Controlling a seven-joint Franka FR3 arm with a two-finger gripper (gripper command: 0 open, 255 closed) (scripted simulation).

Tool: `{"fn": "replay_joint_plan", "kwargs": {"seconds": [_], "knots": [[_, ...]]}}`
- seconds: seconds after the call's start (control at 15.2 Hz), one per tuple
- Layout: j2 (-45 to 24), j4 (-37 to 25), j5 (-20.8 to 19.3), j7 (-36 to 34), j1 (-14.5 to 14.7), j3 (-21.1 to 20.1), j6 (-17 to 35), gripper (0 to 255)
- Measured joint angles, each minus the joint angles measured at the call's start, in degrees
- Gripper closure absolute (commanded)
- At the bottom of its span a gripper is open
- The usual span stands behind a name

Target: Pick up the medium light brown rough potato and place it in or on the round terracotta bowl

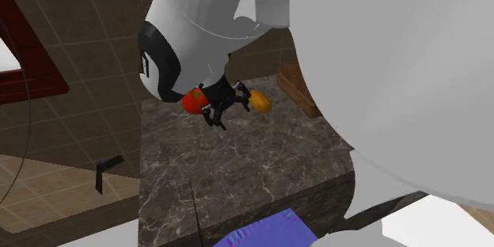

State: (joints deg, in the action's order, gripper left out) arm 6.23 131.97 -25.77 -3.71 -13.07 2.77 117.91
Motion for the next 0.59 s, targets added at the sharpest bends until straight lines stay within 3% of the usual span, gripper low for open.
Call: {"fn": "replay_joint_plan", "kwargs": {"seconds": [0.59], "knots": [[-14.9,-12.3,-9.6,-4.2,-3.4,3.4,5.1,0]]}}
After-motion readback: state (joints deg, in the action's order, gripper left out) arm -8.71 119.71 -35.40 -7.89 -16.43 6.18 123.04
